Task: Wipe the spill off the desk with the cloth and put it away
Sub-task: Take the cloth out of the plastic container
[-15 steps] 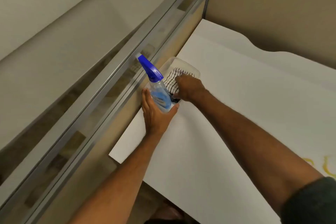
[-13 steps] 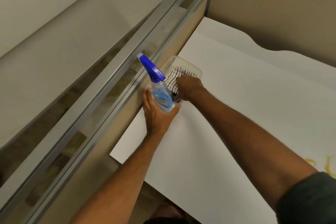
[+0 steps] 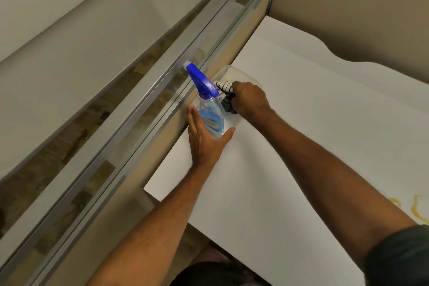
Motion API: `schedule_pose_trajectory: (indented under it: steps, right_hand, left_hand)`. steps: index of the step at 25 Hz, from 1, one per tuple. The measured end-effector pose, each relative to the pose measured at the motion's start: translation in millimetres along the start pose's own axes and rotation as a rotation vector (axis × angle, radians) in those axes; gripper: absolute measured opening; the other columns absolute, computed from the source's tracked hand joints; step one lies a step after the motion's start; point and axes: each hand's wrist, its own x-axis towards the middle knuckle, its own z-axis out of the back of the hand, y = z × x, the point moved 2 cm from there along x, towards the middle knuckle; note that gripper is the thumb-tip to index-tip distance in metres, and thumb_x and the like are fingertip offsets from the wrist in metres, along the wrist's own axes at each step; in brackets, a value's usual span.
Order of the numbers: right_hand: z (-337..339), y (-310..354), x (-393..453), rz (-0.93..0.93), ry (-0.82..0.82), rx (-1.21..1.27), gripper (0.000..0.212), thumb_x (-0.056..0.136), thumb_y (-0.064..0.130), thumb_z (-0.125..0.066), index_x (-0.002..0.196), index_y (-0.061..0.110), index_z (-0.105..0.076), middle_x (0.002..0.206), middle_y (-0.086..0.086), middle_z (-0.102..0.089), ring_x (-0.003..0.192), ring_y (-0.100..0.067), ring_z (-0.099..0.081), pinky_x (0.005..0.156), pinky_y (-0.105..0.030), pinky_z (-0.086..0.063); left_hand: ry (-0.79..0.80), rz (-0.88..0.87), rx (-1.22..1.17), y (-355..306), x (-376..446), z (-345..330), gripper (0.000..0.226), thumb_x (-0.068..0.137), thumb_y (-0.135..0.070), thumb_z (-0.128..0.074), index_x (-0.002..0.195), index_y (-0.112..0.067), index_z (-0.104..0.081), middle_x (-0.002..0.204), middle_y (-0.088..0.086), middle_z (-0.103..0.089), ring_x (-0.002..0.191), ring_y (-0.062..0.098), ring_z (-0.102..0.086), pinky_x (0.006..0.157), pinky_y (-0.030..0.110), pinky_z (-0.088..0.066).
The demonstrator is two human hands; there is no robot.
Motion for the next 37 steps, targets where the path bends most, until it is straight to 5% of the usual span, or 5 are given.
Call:
schedule_pose_trajectory:
  steps: [11, 21, 28, 33, 37]
  right_hand:
    - [73, -53, -130, -0.278, -0.173, 1.093, 0.010, 0.093, 0.010, -0.068, 0.098, 0.018, -0.072, 0.082, 0.004, -0.075, 0.067, -0.002, -0.070, 0.061, -0.017, -0.055]
    - [58, -77, -291, -0.217, -0.028, 0.904, 0.021, 0.092, 0.019, -0.078, 0.113, 0.021, -0.076, 0.103, 0.001, -0.081, 0.095, -0.018, -0.077, 0.086, -0.034, -0.062]
    - [53, -91, -342, -0.181, 0.093, 0.961, 0.047, 0.096, -0.003, -0.066, 0.136, 0.022, -0.066, 0.118, 0.003, -0.079, 0.106, -0.012, -0.077, 0.092, -0.026, -0.060]
    - [88, -118, -347, -0.269, -0.140, 1.078, 0.026, 0.093, 0.001, -0.065, 0.103, 0.024, -0.072, 0.087, 0.007, -0.080, 0.080, -0.005, -0.074, 0.069, -0.021, -0.057]
    - [123, -116, -343, -0.217, -0.302, 1.165, 0.013, 0.098, 0.018, -0.068, 0.106, 0.028, -0.067, 0.090, 0.003, -0.082, 0.084, -0.011, -0.078, 0.061, -0.025, -0.060]
  left_hand:
    - [0.036, 0.363, -0.280, -38, -76, 6, 0.079, 0.095, -0.024, -0.071, 0.159, -0.015, -0.025, 0.164, 0.009, -0.024, 0.148, 0.031, -0.033, 0.116, 0.050, -0.044]
    - [0.681, 0.399, -0.758, -136, -147, 33, 0.061, 0.089, -0.058, -0.064, 0.141, -0.027, -0.058, 0.135, -0.002, -0.069, 0.126, 0.016, -0.066, 0.111, 0.041, -0.053]
    - [0.683, 0.394, -0.814, -127, -183, 24, 0.023, 0.106, -0.019, -0.055, 0.114, -0.029, -0.074, 0.116, 0.001, -0.079, 0.113, 0.018, -0.073, 0.098, 0.034, -0.058]
    - [0.636, 0.504, -0.898, -117, -182, 32, 0.025, 0.104, -0.011, -0.054, 0.105, -0.018, -0.077, 0.099, 0.004, -0.081, 0.093, 0.018, -0.076, 0.077, 0.028, -0.062]
    - [0.718, 0.482, -0.994, -113, -179, 48, 0.026, 0.103, -0.006, -0.051, 0.117, -0.006, -0.074, 0.110, 0.012, -0.078, 0.102, 0.025, -0.073, 0.094, 0.036, -0.059]
